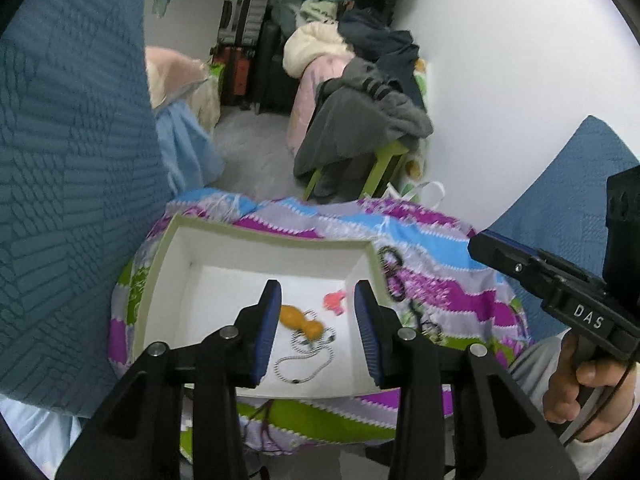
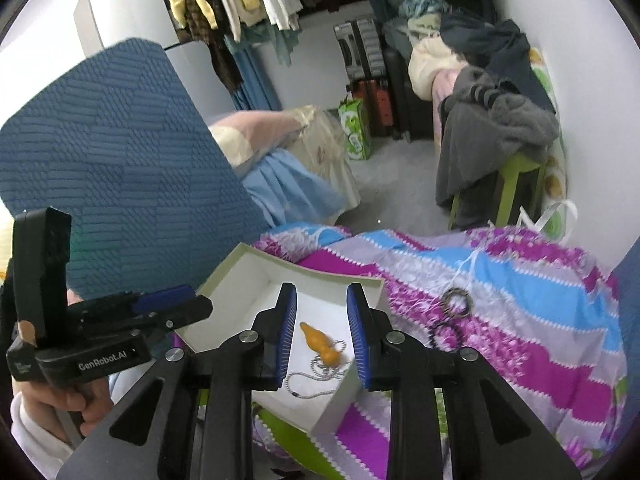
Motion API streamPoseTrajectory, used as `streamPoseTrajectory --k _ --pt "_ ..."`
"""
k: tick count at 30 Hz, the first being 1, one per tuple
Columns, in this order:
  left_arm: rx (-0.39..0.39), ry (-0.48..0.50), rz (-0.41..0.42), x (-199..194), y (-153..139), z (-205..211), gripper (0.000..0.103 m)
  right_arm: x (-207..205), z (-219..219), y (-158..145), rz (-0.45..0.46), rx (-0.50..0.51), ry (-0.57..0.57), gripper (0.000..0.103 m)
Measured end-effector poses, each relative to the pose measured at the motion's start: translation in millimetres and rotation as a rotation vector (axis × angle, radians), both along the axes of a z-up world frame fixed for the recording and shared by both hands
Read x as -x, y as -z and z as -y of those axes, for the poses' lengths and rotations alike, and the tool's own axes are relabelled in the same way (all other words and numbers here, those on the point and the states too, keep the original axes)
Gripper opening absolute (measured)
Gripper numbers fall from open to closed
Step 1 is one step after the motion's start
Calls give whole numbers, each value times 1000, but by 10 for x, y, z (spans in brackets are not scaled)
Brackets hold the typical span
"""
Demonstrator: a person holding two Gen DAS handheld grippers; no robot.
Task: Organize jewelry
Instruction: 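Carry the chains over the box and lower them inside with both tools, then move the left tool to the green jade pendant cord and close on it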
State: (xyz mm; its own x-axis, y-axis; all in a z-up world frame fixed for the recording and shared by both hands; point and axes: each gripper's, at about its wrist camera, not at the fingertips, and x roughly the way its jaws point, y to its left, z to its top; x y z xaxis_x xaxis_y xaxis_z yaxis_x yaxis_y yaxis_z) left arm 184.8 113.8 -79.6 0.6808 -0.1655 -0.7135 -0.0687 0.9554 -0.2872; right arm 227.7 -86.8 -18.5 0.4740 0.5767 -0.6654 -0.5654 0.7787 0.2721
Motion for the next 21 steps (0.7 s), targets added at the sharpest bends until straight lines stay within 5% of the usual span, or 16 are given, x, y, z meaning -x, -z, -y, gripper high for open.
streamPoseTrajectory --k 11,21 --pt "18 36 57 -96 -130 585 39 -65 648 91 52 48 43 24" --pt "65 85 4 -250 258 1092 39 -248 1280 763 -17 111 89 24"
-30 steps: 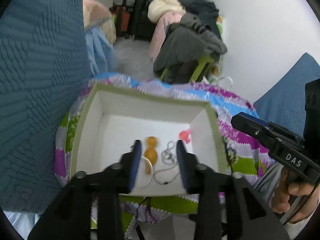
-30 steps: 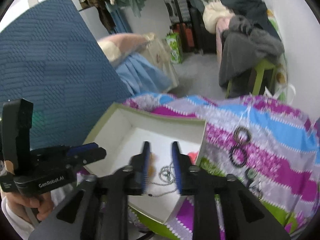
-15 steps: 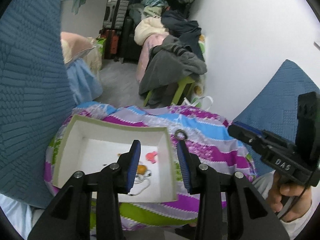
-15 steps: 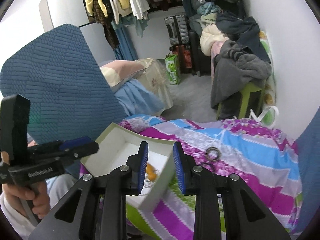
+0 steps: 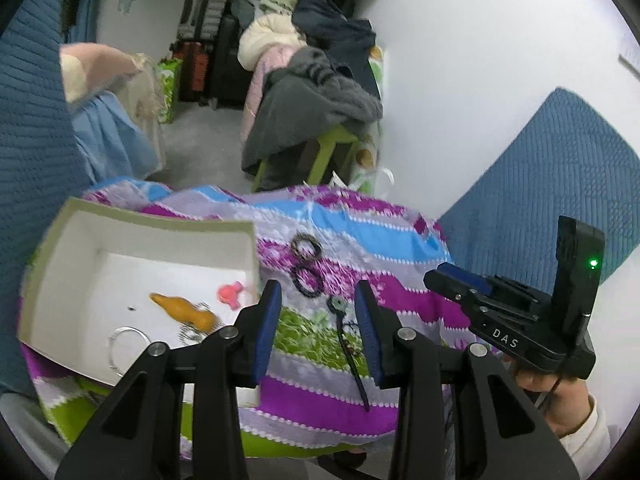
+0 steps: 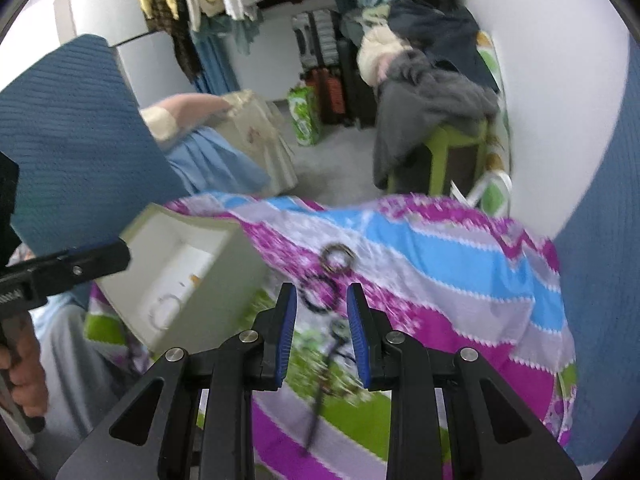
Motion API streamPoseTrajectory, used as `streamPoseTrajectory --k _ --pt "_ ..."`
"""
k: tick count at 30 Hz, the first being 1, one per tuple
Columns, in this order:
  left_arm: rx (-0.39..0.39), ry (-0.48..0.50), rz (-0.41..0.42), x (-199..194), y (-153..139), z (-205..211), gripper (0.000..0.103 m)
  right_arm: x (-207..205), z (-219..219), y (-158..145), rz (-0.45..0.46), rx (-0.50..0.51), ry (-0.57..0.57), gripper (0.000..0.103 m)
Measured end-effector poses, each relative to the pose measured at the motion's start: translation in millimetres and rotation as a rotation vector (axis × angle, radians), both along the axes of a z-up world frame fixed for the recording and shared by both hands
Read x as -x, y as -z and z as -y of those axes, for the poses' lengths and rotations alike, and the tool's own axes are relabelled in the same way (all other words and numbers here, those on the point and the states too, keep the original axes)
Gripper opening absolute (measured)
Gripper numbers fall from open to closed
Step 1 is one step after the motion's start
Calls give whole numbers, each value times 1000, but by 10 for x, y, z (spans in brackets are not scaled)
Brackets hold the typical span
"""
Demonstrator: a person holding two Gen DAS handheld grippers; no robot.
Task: Organize jewelry
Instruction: 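Move the left tool to the green jade pendant cord and close on it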
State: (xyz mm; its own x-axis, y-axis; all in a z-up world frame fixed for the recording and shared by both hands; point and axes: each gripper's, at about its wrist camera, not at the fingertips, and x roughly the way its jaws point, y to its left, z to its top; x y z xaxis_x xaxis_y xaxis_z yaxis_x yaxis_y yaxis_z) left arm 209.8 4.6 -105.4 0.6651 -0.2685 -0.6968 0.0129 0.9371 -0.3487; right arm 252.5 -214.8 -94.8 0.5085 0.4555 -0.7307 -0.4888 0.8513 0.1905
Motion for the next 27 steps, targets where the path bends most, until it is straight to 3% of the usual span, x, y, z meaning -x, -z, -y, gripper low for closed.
streamPoseTrajectory --k 4,12,17,27 --pt "28 14 -64 -111 250 153 39 -41 204 366 -70 10 19 24" --pt "8 57 -181 -381 760 472 38 -94 186 943 -182 34 -48 22" --pt "2 73 -232 -570 1052 577 37 -244 168 1110 -210 40 -63 11" --pt "-131 131 -274 -755 1396 768 34 -364 62 1328 -256 66 -97 11"
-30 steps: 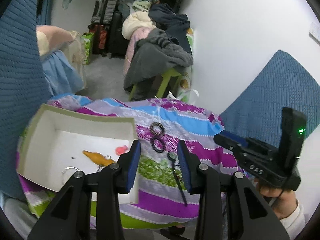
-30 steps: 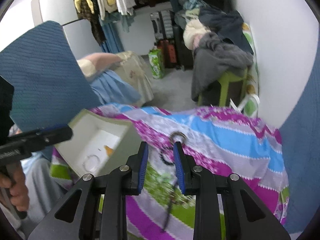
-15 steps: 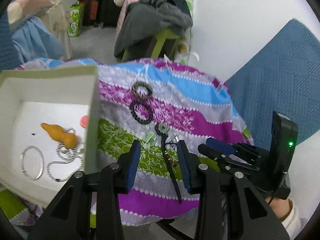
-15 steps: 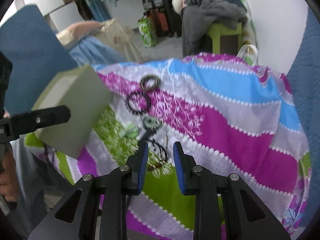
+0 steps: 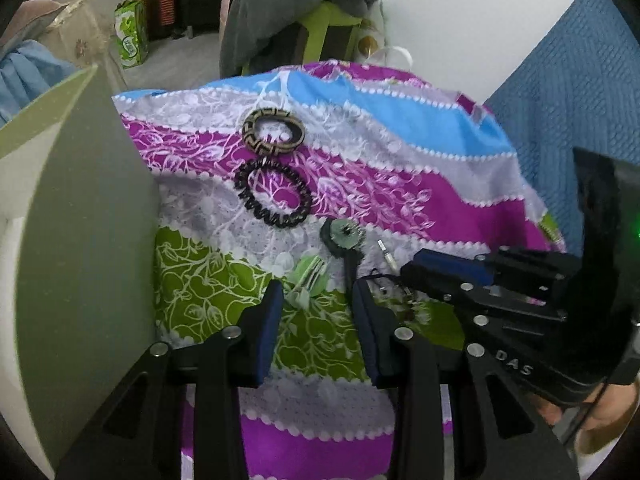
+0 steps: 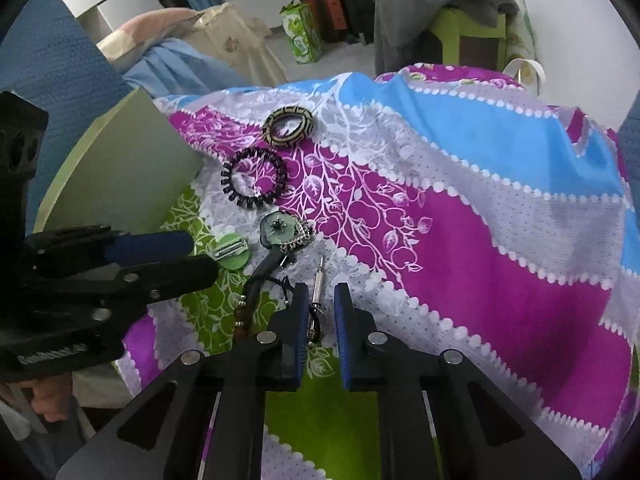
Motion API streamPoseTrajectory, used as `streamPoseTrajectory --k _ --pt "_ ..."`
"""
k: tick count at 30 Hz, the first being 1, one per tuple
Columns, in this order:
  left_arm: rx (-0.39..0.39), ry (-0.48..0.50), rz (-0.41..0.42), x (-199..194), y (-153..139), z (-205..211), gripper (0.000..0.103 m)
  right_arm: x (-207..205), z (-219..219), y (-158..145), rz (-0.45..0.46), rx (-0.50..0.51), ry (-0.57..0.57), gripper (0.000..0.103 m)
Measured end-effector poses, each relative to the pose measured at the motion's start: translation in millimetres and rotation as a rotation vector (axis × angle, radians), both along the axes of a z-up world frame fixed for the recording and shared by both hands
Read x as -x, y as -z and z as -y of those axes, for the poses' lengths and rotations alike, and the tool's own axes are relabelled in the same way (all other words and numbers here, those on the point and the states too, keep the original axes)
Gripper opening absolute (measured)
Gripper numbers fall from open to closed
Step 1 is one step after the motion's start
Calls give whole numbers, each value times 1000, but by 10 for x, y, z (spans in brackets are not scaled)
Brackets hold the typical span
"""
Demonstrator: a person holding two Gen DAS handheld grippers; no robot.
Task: Organize jewelry
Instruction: 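Move the left tool to the green jade pendant cord and close on it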
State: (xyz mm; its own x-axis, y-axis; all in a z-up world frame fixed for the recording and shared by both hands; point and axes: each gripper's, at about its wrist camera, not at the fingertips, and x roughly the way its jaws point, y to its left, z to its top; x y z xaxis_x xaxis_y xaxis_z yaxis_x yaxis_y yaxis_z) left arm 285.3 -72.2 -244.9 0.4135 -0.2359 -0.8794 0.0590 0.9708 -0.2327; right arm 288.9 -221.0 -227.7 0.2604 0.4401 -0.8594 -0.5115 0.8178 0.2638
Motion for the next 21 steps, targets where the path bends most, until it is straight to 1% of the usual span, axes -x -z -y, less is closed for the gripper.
streamPoseTrajectory --k 3,5,6,8,9,10,11,15,19,21 --pt "-34 -2 3 -22 62 -6 27 -15 5 23 -6 -3 0 11" --pt "-45 -13 27 -15 58 -8 26 -25 -5 25 -4 -3 0 11" --pt "-37 -5 26 -19 70 8 26 -27 -8 28 -1 0 0 11" --pt "-48 12 14 -31 102 50 26 -32 -29 34 7 11 -1 11" --pt "-67 18 14 -33 125 78 24 -34 -40 44 6 15 -4 11" --pt "-78 21 15 -30 138 92 12 -40 -59 50 5 16 -7 11" --pt "-86 20 20 -24 145 94 12 -41 -70 57 7 21 -10 11" --pt "-78 14 35 -4 114 63 12 -29 -104 63 31 50 -23 12" --pt "-54 -5 54 41 29 3 11 -20 -164 67 57 85 -30 12" --pt "-47 -11 61 54 -13 -8 11 -45 -170 75 56 86 -18 12"
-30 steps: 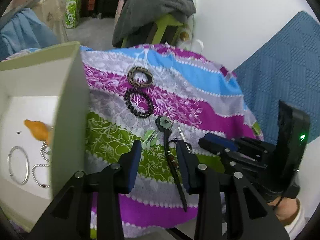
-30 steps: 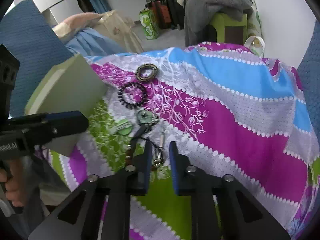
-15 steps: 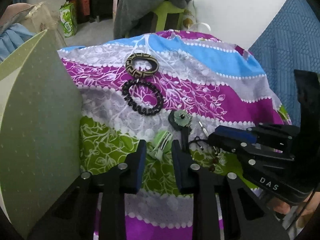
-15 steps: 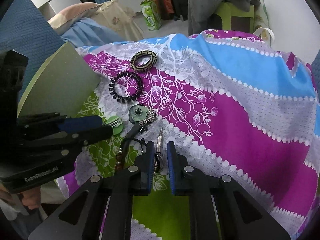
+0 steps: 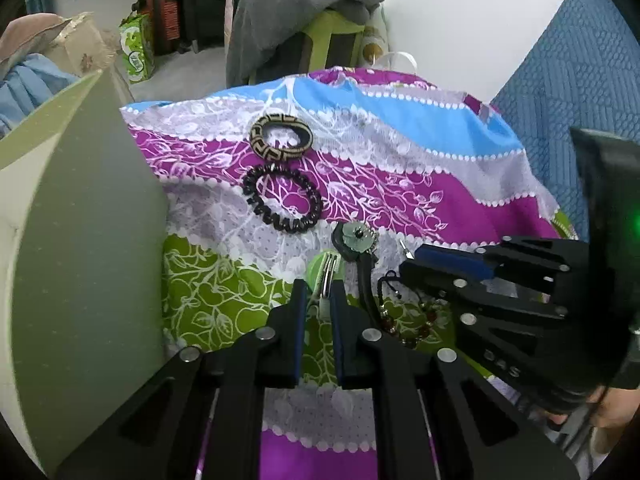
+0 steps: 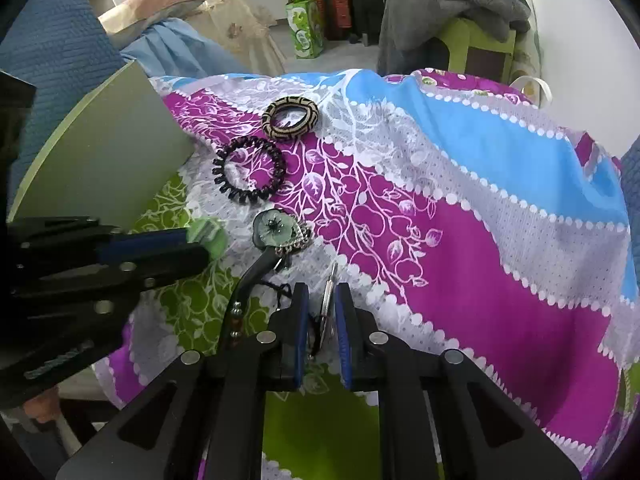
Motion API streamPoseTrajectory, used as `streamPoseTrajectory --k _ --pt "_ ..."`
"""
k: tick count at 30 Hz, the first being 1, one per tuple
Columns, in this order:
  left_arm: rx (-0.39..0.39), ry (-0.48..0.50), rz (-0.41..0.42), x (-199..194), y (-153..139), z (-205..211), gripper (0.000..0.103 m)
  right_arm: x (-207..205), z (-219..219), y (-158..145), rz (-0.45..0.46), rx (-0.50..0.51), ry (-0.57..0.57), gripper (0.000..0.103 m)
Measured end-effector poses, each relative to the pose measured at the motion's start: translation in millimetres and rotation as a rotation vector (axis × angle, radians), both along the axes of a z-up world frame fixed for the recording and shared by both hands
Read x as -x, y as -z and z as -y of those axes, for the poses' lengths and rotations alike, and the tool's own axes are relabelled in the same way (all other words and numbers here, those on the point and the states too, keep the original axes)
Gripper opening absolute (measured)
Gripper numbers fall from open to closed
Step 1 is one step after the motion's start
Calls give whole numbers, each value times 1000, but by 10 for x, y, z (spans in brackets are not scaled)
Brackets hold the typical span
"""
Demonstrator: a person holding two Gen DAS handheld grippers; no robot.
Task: Organize jewelry
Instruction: 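Move the left tool to the green jade pendant cord and close on it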
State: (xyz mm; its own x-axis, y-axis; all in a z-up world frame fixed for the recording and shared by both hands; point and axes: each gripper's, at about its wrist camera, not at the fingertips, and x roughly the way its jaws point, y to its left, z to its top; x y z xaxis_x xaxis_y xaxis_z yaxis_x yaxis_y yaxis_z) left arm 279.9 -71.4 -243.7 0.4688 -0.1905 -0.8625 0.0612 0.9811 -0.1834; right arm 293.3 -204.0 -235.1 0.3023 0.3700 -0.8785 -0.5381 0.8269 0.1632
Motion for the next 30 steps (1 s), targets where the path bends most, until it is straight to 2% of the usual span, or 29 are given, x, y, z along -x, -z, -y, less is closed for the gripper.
streamPoseTrajectory --k 4,9,13,23,30 --pt "24 -8 2 55 -43 -21 12 -58 -3 6 -4 -6 16 11" --pt "37 -16 11 119 -108 -14 12 -3 -109 1 41 70 -20 4" --pt "58 -28 23 121 -183 -39 11 11 -52 -44 25 31 -7 3" --pt "105 -40 72 176 -469 -64 11 228 45 -572 169 -50 56 3" --pt "122 -59 83 220 -667 -152 11 282 26 -719 168 -80 100 3"
